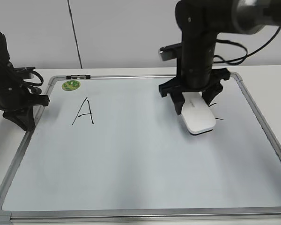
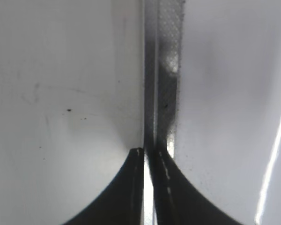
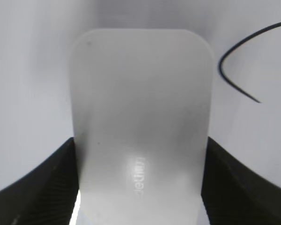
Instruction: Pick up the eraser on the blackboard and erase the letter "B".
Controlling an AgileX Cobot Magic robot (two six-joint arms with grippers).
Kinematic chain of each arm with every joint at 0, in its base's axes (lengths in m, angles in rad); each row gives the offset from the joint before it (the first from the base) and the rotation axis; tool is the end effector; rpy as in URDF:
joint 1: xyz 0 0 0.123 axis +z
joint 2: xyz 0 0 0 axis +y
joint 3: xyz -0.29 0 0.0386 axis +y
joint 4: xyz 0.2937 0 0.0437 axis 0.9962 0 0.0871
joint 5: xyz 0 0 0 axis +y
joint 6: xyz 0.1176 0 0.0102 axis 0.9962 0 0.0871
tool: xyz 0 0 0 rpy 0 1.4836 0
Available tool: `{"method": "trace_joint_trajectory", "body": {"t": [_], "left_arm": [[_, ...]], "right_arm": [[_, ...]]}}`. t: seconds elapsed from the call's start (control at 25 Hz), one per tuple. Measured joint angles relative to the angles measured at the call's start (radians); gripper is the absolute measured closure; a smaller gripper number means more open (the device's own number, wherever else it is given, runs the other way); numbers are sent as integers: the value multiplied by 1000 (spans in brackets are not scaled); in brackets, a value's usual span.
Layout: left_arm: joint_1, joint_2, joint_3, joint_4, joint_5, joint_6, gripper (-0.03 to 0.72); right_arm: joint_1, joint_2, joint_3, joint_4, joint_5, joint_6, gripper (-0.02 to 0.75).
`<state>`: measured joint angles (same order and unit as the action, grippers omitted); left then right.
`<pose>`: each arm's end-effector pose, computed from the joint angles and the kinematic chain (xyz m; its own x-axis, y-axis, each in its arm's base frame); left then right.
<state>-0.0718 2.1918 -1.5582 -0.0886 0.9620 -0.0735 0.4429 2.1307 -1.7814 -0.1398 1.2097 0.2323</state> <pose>0.4683 -0.0423 0.0802 -0.9971 -0.0522 -0.0547 -0.0478 0.9957 -0.0798 0.4489 0.1959 0.1723 -0.9588 -0.2555 -0.1239 -0.2428 0.9639 -0.1090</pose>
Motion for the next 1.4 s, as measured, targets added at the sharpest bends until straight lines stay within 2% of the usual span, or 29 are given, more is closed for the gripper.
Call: {"method": "trace_joint_trajectory", "body": {"t": [0.12, 0.28, 0.4, 0.52, 0.68, 1.16, 1.4], "left_arm": [[0, 0, 0, 0, 0, 0, 654], [0, 0, 0, 0, 0, 0, 654], [0, 0, 0, 0, 0, 0, 654], [0, 0, 0, 0, 0, 0, 654], [0, 0, 0, 0, 2, 0, 654], [0, 0, -2, 0, 2, 0, 654], [0, 0, -2, 0, 3, 0, 654]], "right_arm": [[-53, -64, 24, 0, 2, -14, 211], [-145, -136, 132, 20, -5, -46, 211], [-255, -188, 245, 114, -44, -124, 211], [-344, -203, 290, 200, -44, -238, 211], [-415, -199, 296, 234, -42, -311, 211], [-444, -151, 296, 207, -42, -326, 211], [-444, -151, 296, 207, -99, -328, 211]]}}
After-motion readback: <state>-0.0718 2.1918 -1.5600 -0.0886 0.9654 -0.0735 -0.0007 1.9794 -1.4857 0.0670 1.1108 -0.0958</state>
